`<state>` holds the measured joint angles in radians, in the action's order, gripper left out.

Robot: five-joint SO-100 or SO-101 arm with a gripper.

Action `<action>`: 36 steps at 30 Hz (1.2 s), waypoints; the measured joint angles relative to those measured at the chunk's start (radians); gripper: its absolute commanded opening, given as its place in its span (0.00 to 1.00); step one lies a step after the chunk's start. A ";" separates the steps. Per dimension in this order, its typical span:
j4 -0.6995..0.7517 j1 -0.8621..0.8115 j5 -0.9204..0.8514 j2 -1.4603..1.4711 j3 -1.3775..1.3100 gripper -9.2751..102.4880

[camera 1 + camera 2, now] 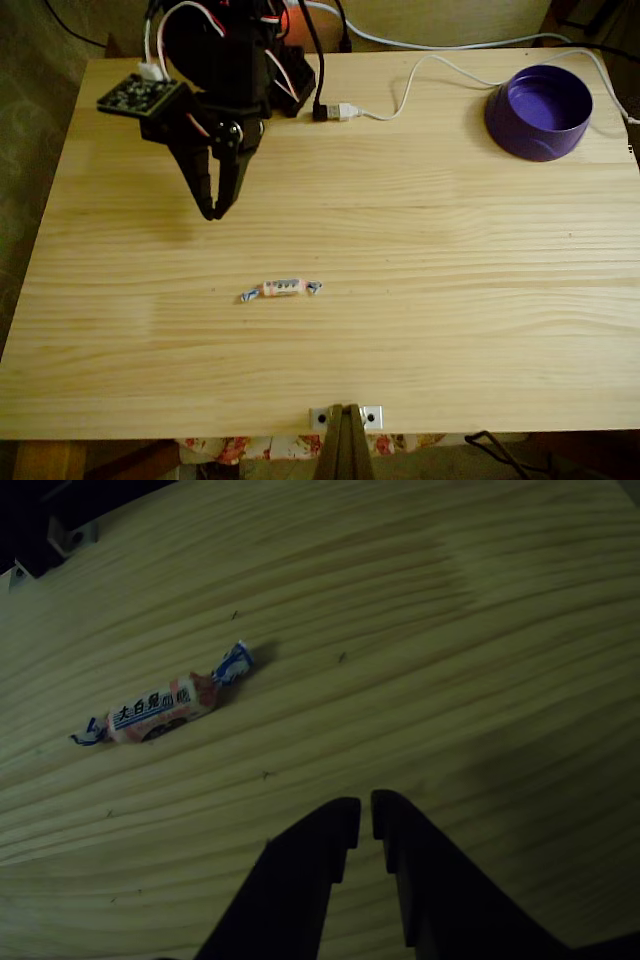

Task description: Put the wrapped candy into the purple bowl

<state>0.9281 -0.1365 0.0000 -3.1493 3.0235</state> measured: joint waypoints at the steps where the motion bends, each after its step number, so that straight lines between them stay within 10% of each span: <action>1: -0.006 -0.006 -0.012 0.002 0.000 0.09; 36: 0.032 0.084 -0.724 1.301 -0.980 0.10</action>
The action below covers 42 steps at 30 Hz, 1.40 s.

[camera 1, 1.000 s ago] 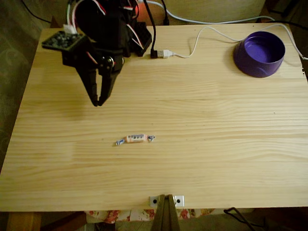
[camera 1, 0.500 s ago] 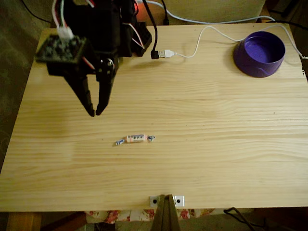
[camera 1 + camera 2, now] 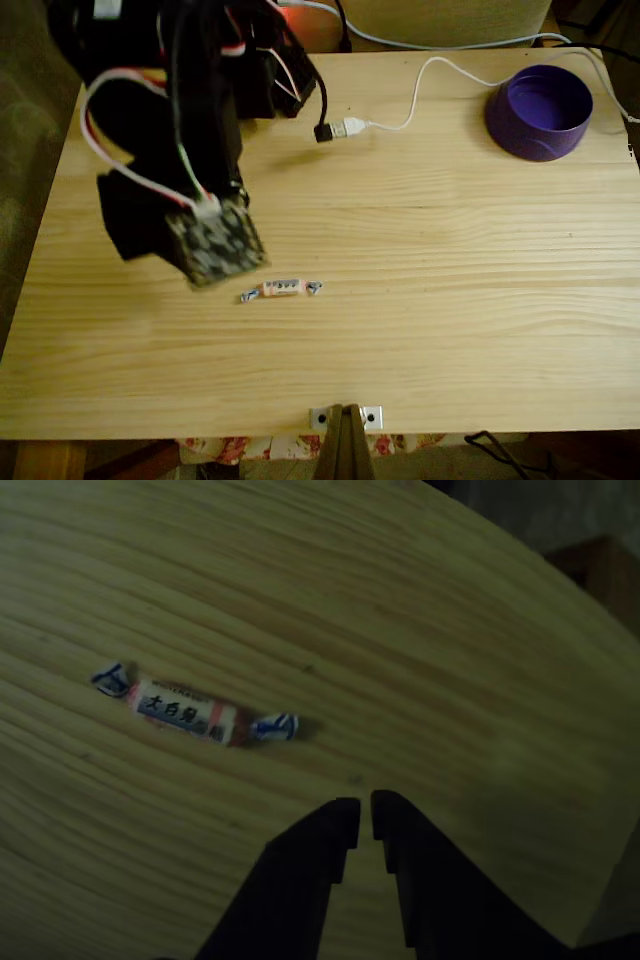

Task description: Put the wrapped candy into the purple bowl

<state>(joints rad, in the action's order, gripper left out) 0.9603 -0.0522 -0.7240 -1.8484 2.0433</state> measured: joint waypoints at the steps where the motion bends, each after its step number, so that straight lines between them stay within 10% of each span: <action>1: 0.000 0.002 -0.034 0.032 -0.025 0.12; 20: 0.087 0.146 -0.460 0.209 -0.150 0.32; 42: 0.087 0.186 -0.672 0.374 -0.241 0.32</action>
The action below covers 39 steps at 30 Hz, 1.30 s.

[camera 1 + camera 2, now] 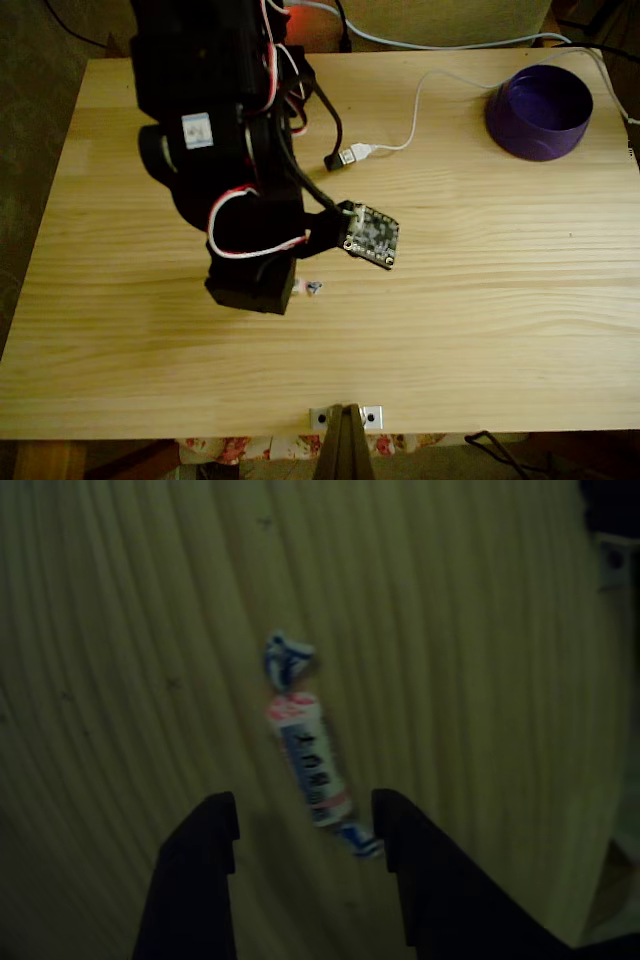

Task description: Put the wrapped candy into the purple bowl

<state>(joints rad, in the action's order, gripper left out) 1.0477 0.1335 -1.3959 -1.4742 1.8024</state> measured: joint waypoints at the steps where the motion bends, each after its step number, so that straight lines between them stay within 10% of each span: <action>1: 0.000 0.000 -0.006 0.005 -0.005 0.32; 25: -0.037 -0.009 -0.034 0.101 -0.032 0.32; 39: -0.052 0.009 -0.006 0.126 -0.035 0.13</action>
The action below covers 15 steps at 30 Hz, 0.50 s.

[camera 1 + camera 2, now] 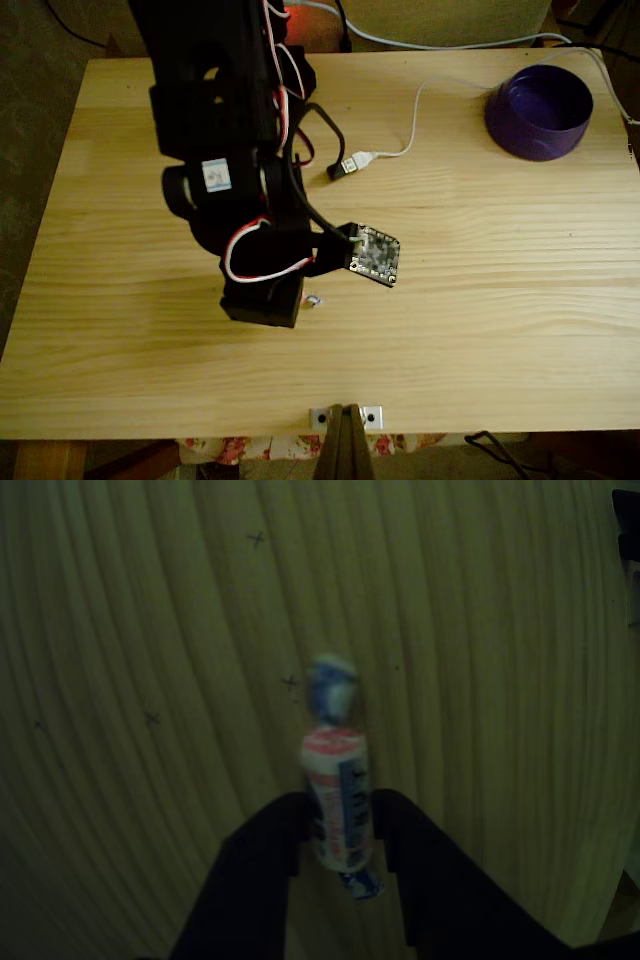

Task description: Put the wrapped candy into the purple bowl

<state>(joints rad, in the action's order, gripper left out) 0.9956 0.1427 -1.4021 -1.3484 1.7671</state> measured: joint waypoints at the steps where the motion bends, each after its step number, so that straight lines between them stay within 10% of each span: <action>1: 0.000 0.000 0.000 -0.002 -0.002 0.13; 15: -0.002 0.002 0.037 -0.017 0.015 0.20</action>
<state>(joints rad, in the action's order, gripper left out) 0.9940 0.1442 -1.3652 -1.3652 1.7825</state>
